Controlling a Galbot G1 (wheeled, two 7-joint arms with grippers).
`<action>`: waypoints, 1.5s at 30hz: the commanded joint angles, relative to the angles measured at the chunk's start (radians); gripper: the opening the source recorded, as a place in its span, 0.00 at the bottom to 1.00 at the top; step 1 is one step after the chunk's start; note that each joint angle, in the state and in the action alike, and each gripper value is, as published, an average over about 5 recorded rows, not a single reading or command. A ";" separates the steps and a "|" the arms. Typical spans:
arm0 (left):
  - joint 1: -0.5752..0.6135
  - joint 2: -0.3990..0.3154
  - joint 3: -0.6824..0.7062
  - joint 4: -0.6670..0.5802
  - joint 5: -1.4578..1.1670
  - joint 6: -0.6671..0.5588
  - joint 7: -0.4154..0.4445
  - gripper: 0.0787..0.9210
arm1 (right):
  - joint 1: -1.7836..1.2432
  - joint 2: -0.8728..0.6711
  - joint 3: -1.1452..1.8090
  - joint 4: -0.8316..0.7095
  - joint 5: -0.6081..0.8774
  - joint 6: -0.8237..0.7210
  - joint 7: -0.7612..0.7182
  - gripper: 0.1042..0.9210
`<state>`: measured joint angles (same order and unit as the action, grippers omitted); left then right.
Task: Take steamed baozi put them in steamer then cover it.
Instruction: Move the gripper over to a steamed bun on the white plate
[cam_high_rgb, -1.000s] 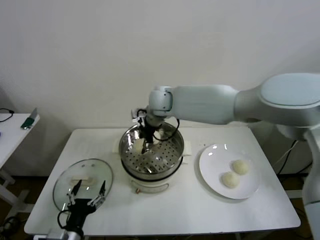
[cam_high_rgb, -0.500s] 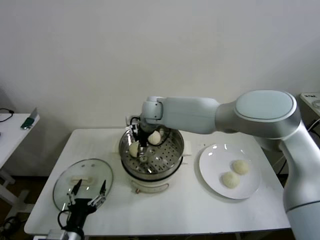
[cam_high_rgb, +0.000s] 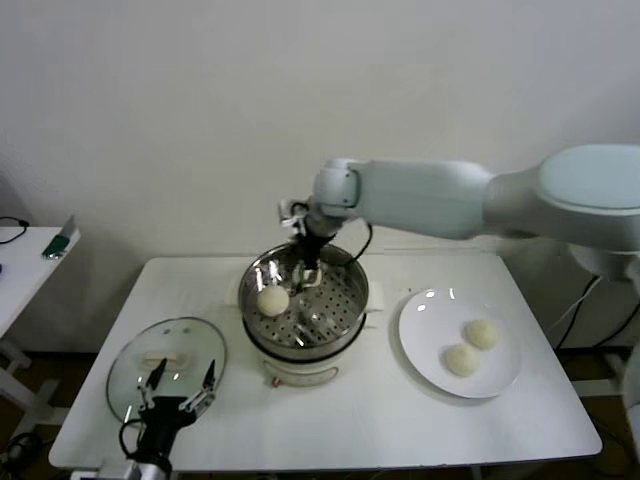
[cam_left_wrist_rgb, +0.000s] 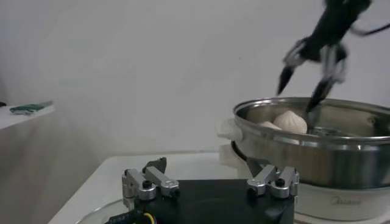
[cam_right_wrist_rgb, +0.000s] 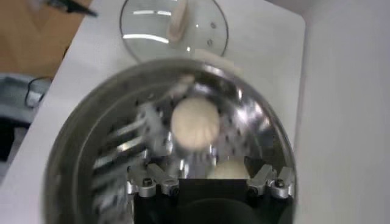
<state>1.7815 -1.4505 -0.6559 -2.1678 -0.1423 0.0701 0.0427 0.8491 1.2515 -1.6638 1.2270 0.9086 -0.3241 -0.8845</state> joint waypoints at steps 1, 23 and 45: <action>-0.005 0.000 0.001 0.005 0.003 0.004 0.001 0.88 | 0.249 -0.395 -0.221 0.300 -0.053 0.038 -0.091 0.88; -0.005 -0.016 -0.004 0.015 0.014 0.003 0.000 0.88 | -0.359 -0.680 0.051 0.209 -0.502 -0.053 0.093 0.88; -0.004 -0.018 0.000 0.032 0.024 0.007 0.002 0.88 | -0.520 -0.567 0.147 0.110 -0.521 -0.071 0.102 0.88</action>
<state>1.7784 -1.4689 -0.6566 -2.1367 -0.1196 0.0758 0.0442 0.3984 0.6722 -1.5539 1.3609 0.4062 -0.3876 -0.7900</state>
